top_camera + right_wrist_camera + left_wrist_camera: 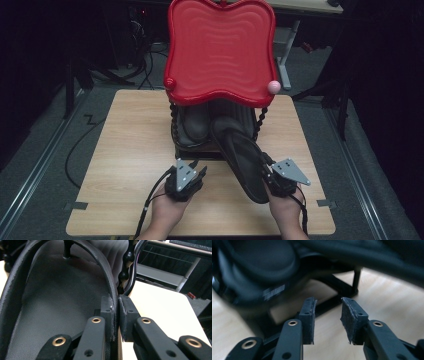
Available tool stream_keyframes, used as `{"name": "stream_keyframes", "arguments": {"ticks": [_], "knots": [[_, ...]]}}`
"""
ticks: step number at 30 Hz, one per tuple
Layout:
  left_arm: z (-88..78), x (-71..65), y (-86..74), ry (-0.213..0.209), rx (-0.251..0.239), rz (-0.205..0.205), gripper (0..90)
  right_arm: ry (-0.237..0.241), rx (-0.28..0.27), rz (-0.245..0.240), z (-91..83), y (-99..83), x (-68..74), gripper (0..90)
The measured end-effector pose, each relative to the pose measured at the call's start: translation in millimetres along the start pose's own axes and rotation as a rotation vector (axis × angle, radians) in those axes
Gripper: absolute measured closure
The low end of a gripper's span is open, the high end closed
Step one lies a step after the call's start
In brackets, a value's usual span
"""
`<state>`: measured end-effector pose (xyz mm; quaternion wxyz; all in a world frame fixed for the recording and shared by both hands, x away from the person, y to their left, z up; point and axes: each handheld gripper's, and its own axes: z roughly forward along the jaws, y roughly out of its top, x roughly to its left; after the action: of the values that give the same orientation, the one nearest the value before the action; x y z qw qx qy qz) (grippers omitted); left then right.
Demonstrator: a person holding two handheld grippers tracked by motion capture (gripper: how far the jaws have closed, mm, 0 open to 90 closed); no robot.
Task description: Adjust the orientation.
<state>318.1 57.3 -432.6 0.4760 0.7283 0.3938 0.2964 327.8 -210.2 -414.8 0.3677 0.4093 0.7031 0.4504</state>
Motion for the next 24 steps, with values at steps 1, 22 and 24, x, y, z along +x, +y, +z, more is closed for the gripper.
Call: {"name": "stream_keyframes", "arguments": {"ticks": [1, 22, 24], "knots": [[5.1, -1.9, 4.1, -0.002, -0.004, -0.005, 65.8, -0.01, 0.0, 0.005, 5.1, 0.3, 1.4, 82.5], [63.2, 3.3, 28.0, 0.066, 0.022, -0.04, 89.7, 0.08, -0.013, 0.095, 14.8, 0.5, 13.4, 72.2], [64.1, 4.2, 27.4, 0.069, 0.021, -0.04, 89.7, 0.092, -0.015, 0.102, 15.1, -0.6, 14.0, 71.1]]}}
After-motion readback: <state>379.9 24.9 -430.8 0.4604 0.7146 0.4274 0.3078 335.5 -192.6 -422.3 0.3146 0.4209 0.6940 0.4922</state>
